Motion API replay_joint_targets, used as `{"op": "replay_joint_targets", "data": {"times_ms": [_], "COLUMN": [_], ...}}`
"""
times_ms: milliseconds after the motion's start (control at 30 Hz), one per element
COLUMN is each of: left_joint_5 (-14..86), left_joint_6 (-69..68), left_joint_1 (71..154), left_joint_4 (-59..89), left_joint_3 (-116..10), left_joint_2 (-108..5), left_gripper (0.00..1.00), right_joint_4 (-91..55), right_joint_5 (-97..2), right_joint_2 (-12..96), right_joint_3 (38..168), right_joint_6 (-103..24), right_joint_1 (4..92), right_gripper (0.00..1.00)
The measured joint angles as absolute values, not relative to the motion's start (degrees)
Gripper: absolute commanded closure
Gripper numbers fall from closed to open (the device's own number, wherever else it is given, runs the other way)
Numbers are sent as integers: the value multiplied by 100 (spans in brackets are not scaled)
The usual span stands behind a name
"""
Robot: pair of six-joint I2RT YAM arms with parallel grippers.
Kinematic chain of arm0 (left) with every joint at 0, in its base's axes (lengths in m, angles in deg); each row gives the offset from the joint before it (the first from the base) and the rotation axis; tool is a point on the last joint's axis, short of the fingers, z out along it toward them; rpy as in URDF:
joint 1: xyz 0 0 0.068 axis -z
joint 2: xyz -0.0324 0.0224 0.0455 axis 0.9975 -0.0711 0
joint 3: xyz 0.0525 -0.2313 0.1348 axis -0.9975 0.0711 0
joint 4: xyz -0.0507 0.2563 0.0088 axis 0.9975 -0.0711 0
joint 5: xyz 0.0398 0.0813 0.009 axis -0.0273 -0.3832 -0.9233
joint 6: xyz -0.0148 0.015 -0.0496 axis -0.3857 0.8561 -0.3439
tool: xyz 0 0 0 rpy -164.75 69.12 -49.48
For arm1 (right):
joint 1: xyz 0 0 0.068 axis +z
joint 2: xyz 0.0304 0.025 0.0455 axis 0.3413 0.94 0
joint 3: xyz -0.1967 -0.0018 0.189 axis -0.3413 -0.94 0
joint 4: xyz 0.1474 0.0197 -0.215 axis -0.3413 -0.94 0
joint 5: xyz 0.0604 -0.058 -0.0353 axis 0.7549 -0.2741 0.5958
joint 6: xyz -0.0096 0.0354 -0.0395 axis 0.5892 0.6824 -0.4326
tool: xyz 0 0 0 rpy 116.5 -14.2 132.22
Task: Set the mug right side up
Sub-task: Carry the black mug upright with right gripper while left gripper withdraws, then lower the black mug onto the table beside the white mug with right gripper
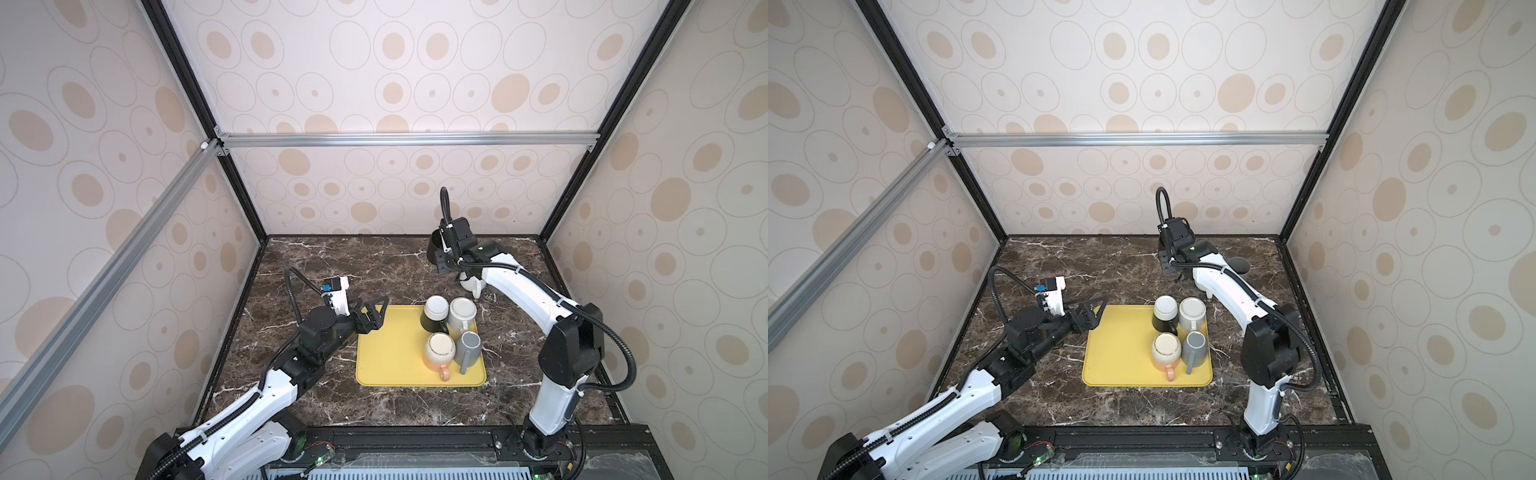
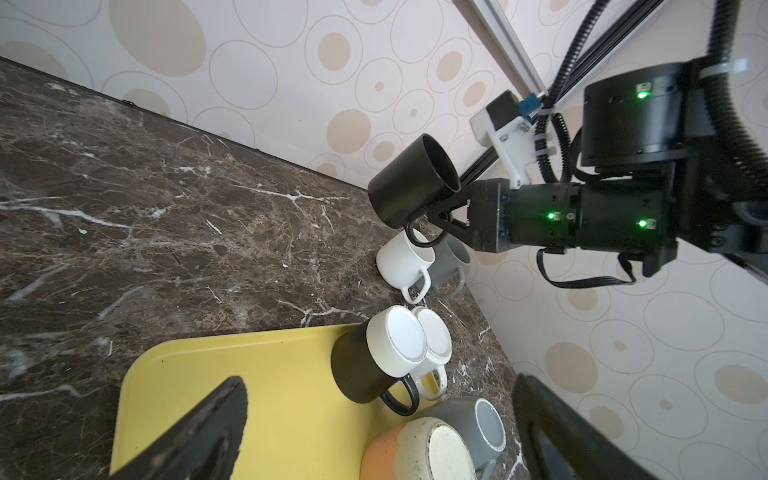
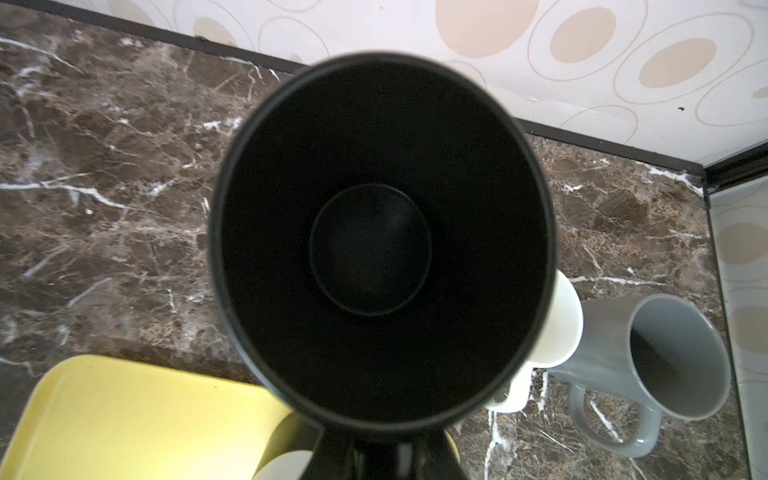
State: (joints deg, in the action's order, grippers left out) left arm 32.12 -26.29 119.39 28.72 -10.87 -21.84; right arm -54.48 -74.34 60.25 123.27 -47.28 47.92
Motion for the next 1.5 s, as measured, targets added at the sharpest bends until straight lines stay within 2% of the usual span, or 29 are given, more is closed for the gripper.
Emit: {"op": "replay_joint_targets", "data": {"times_ms": [300,1500], "left_joint_5": [3163,3170], "left_joint_6": [-2583,-2576], "left_joint_1": [11939,11939], "left_joint_4": [2813,2804], "left_joint_3": [-1087,-967], "left_joint_2": [-2186,-2190], "left_gripper": [0,0], "right_joint_4": [-5349,-4667], "right_joint_5": [-7552,-7403], "right_joint_2": [6515,6626], "right_joint_3": [12277,11005], "right_joint_6": [-4691,-4132], "right_joint_1": [4595,4527], "right_gripper": [100,99]}}
